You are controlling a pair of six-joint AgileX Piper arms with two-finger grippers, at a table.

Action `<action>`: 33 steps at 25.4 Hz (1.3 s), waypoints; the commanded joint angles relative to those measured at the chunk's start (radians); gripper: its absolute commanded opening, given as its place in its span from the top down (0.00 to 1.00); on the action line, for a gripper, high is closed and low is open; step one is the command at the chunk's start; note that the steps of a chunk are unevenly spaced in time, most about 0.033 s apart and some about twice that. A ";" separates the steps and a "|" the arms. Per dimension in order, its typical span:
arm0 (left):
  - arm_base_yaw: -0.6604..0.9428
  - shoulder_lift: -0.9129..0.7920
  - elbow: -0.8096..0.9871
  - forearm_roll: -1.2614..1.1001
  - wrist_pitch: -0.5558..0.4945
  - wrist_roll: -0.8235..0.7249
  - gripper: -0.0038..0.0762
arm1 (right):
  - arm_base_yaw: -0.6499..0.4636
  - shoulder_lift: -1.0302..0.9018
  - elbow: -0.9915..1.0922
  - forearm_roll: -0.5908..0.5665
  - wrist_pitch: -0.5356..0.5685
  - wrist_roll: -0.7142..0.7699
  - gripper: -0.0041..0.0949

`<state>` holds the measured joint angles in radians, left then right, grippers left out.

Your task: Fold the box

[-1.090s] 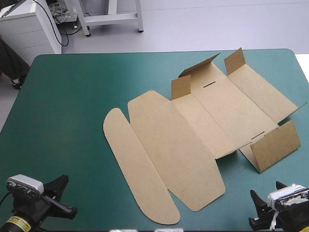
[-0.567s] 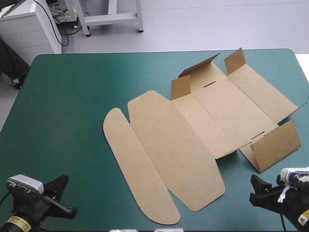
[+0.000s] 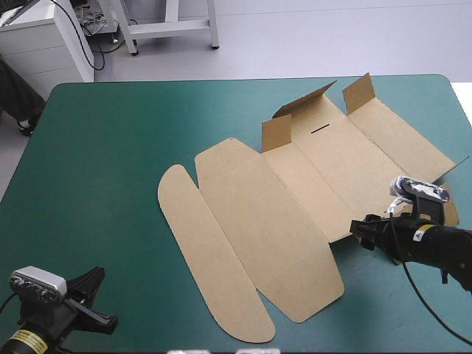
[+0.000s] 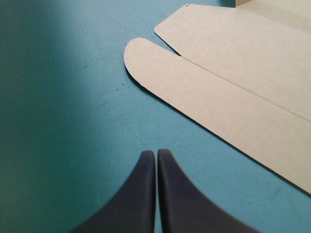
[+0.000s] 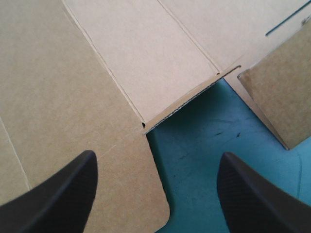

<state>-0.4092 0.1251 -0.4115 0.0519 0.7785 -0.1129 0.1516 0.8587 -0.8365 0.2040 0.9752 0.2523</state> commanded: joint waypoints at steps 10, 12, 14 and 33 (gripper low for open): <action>-0.002 0.011 -0.021 0.023 -0.073 -0.003 0.96 | 0.003 0.349 -0.035 0.105 -0.196 0.198 0.40; -0.002 0.011 -0.022 0.032 -0.075 -0.003 0.96 | 0.003 0.376 -0.035 0.104 -0.194 0.203 0.45; -0.002 0.011 -0.022 0.035 -0.075 -0.003 0.96 | 0.003 0.393 -0.035 0.095 -0.193 0.203 0.49; -0.002 0.011 -0.022 0.049 -0.075 0.001 0.96 | 0.001 0.403 -0.035 -0.087 -0.111 0.188 0.97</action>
<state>-0.4092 0.1251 -0.4111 0.0974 0.7777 -0.1098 0.1516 1.2832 -0.8399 0.1546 0.8871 0.4661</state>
